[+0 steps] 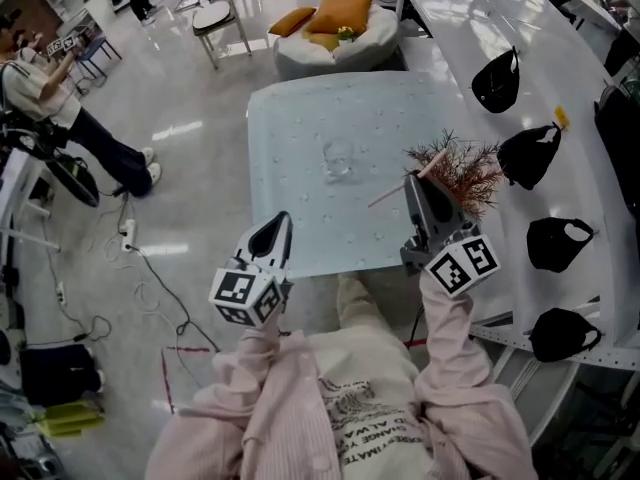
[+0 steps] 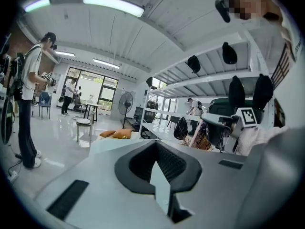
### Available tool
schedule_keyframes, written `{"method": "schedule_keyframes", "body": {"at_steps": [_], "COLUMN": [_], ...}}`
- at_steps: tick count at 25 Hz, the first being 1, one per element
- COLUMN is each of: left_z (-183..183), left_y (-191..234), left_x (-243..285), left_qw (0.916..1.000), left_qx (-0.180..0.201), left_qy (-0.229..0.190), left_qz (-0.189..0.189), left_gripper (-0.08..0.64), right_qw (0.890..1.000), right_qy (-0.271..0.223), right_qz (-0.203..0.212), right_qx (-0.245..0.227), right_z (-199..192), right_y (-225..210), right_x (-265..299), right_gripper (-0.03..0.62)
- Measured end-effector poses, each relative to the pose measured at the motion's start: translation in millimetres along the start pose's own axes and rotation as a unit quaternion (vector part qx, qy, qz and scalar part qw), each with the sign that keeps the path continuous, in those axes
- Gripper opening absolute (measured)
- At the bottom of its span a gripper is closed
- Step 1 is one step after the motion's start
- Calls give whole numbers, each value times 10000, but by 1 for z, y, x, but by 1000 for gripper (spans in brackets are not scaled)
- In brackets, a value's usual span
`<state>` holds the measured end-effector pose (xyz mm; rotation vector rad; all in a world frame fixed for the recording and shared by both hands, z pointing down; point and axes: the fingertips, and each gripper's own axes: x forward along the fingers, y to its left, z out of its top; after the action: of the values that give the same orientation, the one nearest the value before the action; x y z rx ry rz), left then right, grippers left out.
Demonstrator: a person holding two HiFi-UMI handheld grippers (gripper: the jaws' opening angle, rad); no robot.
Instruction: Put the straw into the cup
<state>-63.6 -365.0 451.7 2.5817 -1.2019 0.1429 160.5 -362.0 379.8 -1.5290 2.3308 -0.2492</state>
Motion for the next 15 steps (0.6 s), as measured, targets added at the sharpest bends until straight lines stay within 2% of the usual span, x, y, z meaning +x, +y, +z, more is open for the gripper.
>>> {"method": "schedule_keyframes", "body": {"at_steps": [15], "left_z": [4], "left_y": [41], "left_x": [106], "left_qw": [9990], "left_qx": [-289], "left_qy": [268], "left_qz": [195], "left_gripper": [0], "right_qw": [9994], "right_qy": [328], "right_qz": [2], "right_qx": [122], "right_z": [-19], "right_y": [-80], "right_x": [111], "right_gripper": [18]}}
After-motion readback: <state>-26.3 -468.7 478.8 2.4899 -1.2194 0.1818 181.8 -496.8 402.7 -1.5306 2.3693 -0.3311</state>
